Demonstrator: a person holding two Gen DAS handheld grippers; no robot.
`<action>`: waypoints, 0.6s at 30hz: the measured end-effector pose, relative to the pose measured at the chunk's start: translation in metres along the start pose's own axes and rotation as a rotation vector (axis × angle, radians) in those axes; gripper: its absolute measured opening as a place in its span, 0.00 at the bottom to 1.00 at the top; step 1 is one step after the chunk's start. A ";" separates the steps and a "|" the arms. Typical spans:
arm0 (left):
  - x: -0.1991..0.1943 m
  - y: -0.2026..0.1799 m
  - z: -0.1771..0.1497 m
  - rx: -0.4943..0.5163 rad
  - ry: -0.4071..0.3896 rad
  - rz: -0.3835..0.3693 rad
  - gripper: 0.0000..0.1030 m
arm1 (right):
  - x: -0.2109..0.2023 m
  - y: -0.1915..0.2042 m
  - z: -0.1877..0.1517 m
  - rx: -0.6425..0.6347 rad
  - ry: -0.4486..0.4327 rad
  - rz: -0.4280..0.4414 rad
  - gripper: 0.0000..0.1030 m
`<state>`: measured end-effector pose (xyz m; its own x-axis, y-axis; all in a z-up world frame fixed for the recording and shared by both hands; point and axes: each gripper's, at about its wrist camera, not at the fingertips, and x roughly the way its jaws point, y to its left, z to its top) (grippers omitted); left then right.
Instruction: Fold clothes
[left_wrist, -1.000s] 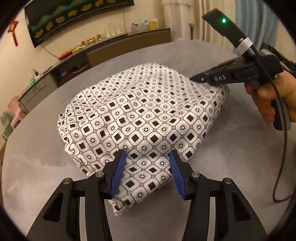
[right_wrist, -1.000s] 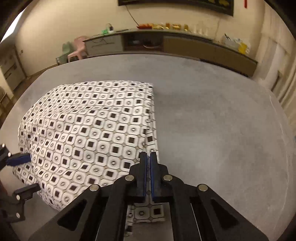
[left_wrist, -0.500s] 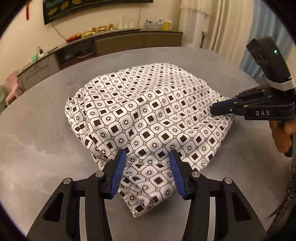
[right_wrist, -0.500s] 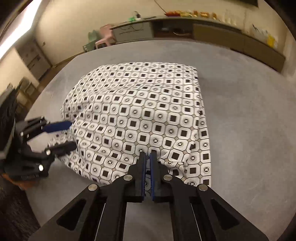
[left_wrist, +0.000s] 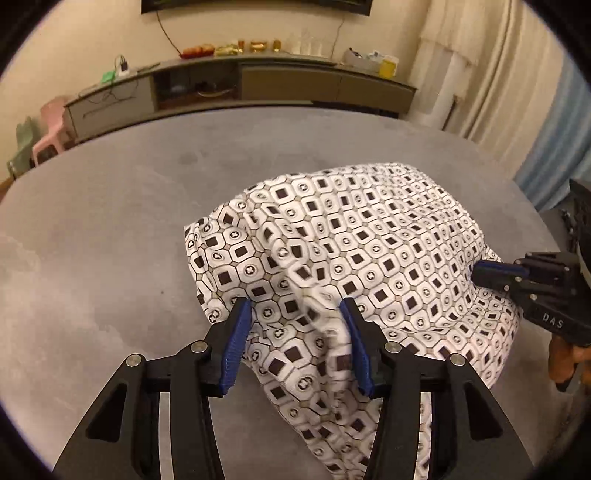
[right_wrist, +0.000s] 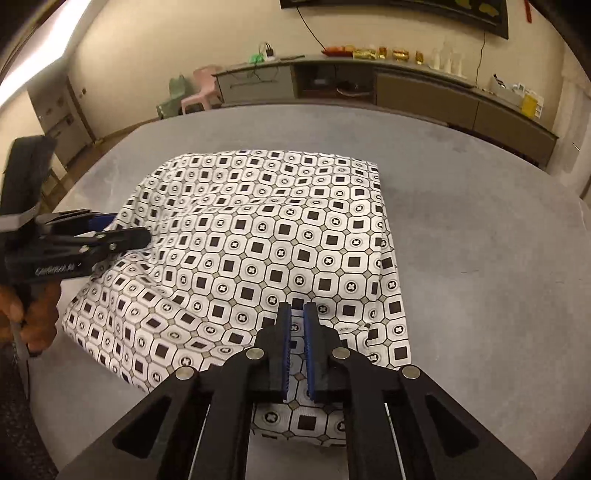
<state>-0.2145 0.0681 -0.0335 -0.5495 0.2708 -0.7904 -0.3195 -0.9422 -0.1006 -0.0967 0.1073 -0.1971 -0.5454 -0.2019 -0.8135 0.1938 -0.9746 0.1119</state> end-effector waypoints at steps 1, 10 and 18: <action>-0.010 -0.007 0.000 0.019 -0.022 0.010 0.49 | -0.006 0.001 0.000 0.002 -0.009 -0.010 0.09; -0.042 -0.059 -0.034 0.166 -0.002 -0.011 0.50 | -0.039 0.018 -0.011 -0.060 -0.012 0.033 0.09; -0.015 -0.041 -0.050 0.024 -0.011 0.035 0.51 | 0.001 0.019 0.001 -0.082 -0.010 -0.065 0.08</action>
<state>-0.1542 0.0929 -0.0474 -0.5689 0.2401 -0.7866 -0.3188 -0.9460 -0.0582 -0.0940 0.0887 -0.1954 -0.5675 -0.1395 -0.8115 0.2231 -0.9747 0.0115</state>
